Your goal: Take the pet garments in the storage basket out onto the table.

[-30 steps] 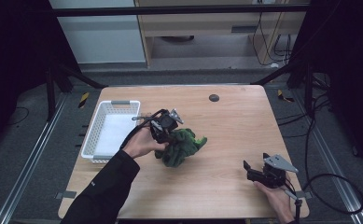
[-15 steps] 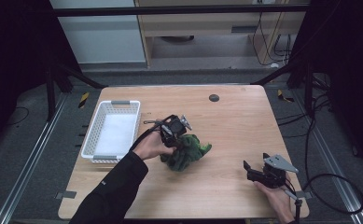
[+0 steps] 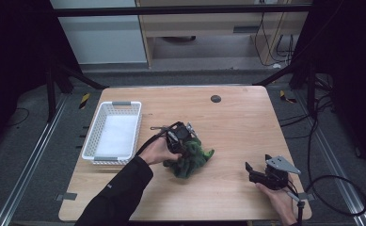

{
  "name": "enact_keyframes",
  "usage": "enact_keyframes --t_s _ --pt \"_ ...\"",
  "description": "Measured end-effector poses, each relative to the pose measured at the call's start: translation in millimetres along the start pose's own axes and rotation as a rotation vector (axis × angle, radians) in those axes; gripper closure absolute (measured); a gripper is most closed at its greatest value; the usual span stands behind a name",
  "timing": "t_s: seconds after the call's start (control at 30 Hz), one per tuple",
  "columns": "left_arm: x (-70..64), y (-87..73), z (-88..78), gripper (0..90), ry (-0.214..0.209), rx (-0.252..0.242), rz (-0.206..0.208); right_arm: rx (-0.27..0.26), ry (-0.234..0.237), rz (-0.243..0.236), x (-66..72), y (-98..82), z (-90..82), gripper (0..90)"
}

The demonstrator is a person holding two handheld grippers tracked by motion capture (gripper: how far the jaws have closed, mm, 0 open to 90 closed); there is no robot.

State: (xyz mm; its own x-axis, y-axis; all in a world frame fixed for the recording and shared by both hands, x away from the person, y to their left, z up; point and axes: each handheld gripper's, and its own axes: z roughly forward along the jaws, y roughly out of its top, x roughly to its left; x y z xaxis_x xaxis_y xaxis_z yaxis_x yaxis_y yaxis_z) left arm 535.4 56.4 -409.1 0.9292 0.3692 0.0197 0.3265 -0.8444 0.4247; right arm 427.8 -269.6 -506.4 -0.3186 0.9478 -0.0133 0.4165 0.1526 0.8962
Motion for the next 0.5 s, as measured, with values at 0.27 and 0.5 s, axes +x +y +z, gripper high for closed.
enact_keyframes --t_s 0.27,0.5 --pt "-2.7 -3.8 2.8 47.4 -0.009 -0.027 -0.003 0.001 0.000 0.000 -0.1 0.0 0.0 15.3" --pt "-5.7 -7.5 -5.9 32.6 0.009 -0.076 0.000 0.002 0.002 0.003 0.1 0.1 -0.1 15.2"
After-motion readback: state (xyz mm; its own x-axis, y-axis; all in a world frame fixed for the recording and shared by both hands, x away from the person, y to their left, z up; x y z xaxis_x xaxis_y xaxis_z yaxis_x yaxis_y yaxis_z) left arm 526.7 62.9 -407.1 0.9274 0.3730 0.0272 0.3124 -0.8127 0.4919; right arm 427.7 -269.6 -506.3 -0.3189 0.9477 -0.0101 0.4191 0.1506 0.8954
